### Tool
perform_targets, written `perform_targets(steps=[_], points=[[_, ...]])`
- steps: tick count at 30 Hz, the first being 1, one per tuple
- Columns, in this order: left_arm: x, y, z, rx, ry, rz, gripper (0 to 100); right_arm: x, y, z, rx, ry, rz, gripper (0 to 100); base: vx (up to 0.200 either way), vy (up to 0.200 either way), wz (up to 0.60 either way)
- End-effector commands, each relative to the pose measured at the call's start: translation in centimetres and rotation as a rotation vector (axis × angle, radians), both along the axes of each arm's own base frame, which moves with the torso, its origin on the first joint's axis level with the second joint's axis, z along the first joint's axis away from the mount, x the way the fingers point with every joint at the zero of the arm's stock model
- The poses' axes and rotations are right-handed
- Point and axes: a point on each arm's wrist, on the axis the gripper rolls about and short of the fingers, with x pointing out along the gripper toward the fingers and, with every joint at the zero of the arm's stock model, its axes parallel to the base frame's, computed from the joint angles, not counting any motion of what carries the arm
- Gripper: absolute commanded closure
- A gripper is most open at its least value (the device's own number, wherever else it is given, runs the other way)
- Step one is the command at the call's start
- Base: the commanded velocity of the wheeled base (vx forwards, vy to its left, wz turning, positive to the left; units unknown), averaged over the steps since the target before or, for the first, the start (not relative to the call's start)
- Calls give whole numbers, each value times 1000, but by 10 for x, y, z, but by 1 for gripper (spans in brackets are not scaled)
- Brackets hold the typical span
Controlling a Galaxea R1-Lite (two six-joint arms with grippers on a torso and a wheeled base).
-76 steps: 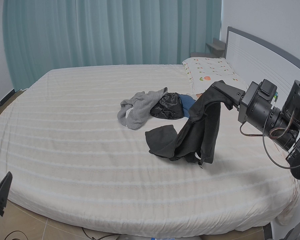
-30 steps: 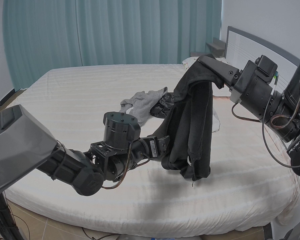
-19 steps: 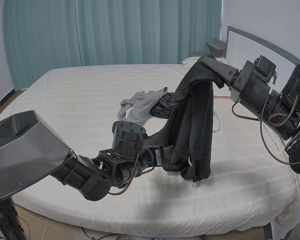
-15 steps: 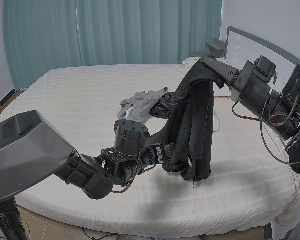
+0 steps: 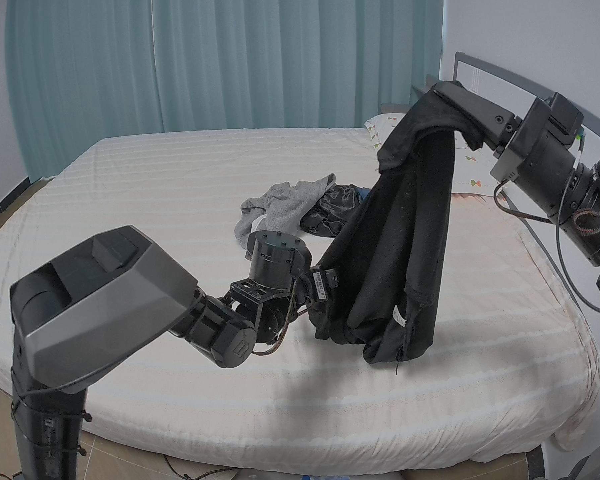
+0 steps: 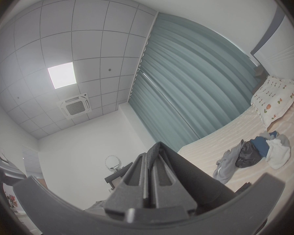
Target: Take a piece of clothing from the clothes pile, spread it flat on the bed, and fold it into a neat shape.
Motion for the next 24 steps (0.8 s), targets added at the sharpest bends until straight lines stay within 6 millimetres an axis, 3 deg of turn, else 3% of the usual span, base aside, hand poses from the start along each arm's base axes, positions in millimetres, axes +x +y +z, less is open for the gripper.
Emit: perform_targets(steps=[1,8,14,15,23,24], points=[[26,13,-43,36,49,57,0,6,-15,1,15,13,-35,100,0,0,0],[46,30,-56,47,70,95,0,21,-16,-13,11,76,-52,100,0,0,0],[56,20,-59,32,44,71,0,23,-15,-16,9,88,-51,100,0,0,0],[56,19,-60,38,45,68,100,23,-15,-16,8,90,-51,100,0,0,0],[56,22,-59,33,48,79,100,32,-15,-28,-8,128,-62,100,0,0,0],[53,28,-48,26,42,89,100,35,-14,-34,-18,148,-67,100,0,0,0]])
